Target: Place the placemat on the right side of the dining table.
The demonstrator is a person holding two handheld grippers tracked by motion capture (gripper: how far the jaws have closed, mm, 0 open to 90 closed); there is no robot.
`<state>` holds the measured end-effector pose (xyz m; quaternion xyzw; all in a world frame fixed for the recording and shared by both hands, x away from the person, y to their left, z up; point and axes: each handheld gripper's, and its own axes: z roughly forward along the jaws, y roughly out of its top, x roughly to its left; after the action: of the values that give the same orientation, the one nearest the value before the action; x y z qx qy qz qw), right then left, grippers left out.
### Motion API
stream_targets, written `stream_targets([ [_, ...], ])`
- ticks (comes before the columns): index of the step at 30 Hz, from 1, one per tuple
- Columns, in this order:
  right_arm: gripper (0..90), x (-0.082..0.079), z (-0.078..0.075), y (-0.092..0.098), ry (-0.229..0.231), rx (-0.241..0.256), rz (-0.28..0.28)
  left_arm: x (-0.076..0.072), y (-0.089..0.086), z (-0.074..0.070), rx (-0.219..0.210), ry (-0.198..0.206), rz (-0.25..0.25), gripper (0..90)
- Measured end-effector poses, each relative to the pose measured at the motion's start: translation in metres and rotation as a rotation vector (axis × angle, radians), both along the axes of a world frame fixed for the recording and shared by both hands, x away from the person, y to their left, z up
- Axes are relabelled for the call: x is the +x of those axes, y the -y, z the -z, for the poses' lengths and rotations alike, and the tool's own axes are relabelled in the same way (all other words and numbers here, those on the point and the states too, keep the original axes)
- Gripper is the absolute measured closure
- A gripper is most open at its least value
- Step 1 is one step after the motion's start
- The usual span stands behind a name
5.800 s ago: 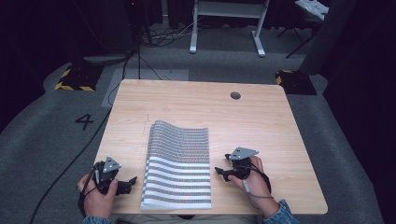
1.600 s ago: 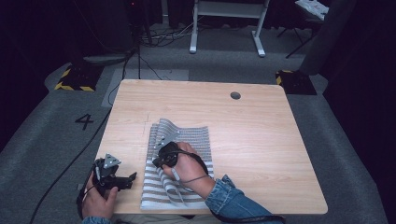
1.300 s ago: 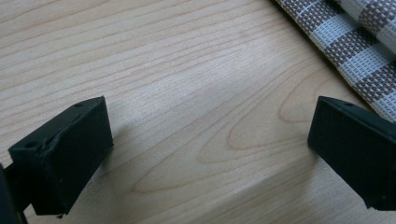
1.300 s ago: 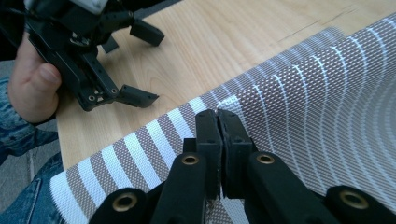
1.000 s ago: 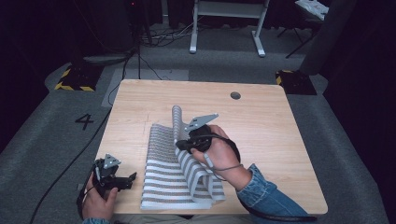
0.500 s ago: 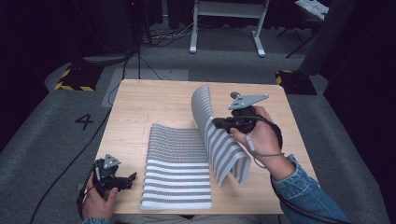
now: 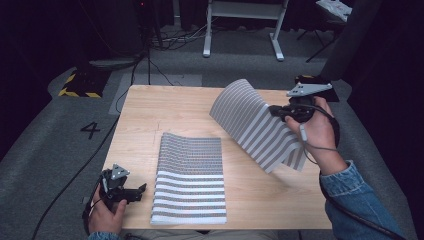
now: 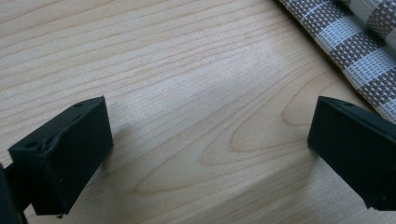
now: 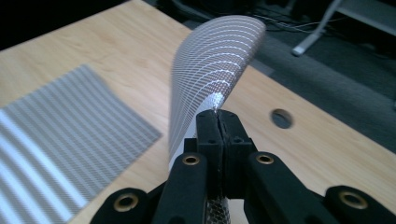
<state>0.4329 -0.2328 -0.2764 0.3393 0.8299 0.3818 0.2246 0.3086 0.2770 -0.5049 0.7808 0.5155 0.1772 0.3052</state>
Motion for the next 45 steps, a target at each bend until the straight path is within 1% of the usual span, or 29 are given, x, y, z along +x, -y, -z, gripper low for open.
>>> stream_targets([
  [1,88.9,0.003,0.000,0.006,0.015,-0.017,0.009,0.000,0.000,0.000,0.000,0.000,-0.001,0.1],
  [2,88.9,0.006,-0.001,0.010,0.018,-0.015,0.029,0.000,0.000,0.000,-0.002,0.001,-0.001,0.1],
  [5,88.9,0.014,0.000,0.024,0.041,-0.049,0.076,-0.001,0.000,0.000,-0.002,-0.002,-0.002,0.1],
  [6,88.9,0.016,0.001,0.028,0.038,-0.044,0.091,-0.001,0.000,0.000,-0.001,-0.001,-0.003,0.1],
  [7,88.9,0.016,0.001,0.028,0.038,-0.044,0.091,-0.001,0.000,0.000,-0.001,-0.001,-0.003,0.1],
  [8,88.9,0.023,0.004,0.040,0.037,-0.045,0.123,-0.001,0.000,0.000,0.003,-0.002,-0.005,0.1],
  [10,88.9,0.025,0.004,0.043,0.034,-0.041,0.133,-0.001,0.000,0.000,0.003,0.000,-0.005,0.1],
  [11,88.9,0.030,0.006,0.053,0.036,-0.037,0.163,-0.001,0.000,0.000,0.004,0.000,-0.005,0.1],
  [14,88.9,0.035,0.007,0.066,0.057,-0.057,0.203,-0.002,0.000,0.000,0.003,0.000,-0.005,0.1],
  [16,88.9,0.036,0.007,0.073,0.067,-0.078,0.229,-0.002,0.000,0.000,0.003,0.000,-0.005,0.1],
  [18,88.9,0.035,0.007,0.075,0.070,-0.084,0.236,-0.002,0.000,0.000,0.003,0.000,-0.005,0.1],
  [19,88.9,0.035,0.006,0.081,0.078,-0.098,0.251,-0.002,0.000,0.000,0.003,0.000,-0.005,0.1],
  [21,88.9,0.035,0.005,0.085,0.081,-0.105,0.264,-0.002,0.000,0.000,0.003,0.000,-0.005,0.1],
  [24,88.9,0.033,0.006,0.089,0.090,-0.131,0.279,-0.002,0.000,0.000,0.003,0.000,-0.005,0.1],
  [27,88.9,0.031,0.012,0.086,0.083,-0.162,0.266,-0.002,0.000,0.000,0.002,-0.001,-0.004,0.1],
  [28,88.8,0.029,0.015,0.082,0.080,-0.176,0.255,-0.002,0.000,0.000,0.002,-0.002,-0.004,0.1],
  [29,88.8,0.029,0.015,0.082,0.080,-0.176,0.255,-0.002,0.000,0.000,0.002,-0.002,-0.004,0.1],
  [30,88.8,0.025,0.022,0.074,0.069,-0.185,0.221,-0.002,0.000,0.000,0.002,-0.002,-0.004,0.1],
  [32,88.7,0.024,0.024,0.071,0.071,-0.184,0.212,-0.002,0.000,0.000,0.002,-0.002,-0.004,0.1],
  [33,88.6,0.021,0.026,0.066,0.066,-0.176,0.192,-0.002,0.000,0.000,0.002,-0.002,-0.004,0.1],
  [34,88.3,0.016,0.031,0.059,0.046,-0.158,0.160,-0.002,0.000,0.000,0.002,-0.002,-0.003,0.1],
  [35,88.3,0.016,0.031,0.059,0.046,-0.158,0.160,-0.002,0.000,0.000,0.002,-0.002,-0.004,0.1],
  [36,88.3,0.014,0.033,0.056,0.040,-0.158,0.144,-0.002,0.000,0.000,0.002,-0.002,-0.004,0.1],
  [37,88.0,0.007,0.041,0.048,0.023,-0.159,0.116,-0.002,0.000,0.000,0.003,-0.003,-0.004,0.1],
  [38,87.9,0.005,0.043,0.047,0.014,-0.159,0.105,-0.002,0.000,0.000,0.004,-0.003,-0.004,0.1],
  [40,87.2,0.001,0.050,0.044,-0.003,-0.145,0.087,-0.002,0.000,0.000,0.003,-0.003,-0.004,0.1],
  [45,85.3,-0.004,0.068,0.042,-0.077,-0.075,0.059,-0.002,0.000,0.000,0.003,-0.003,-0.004,0.1],
])
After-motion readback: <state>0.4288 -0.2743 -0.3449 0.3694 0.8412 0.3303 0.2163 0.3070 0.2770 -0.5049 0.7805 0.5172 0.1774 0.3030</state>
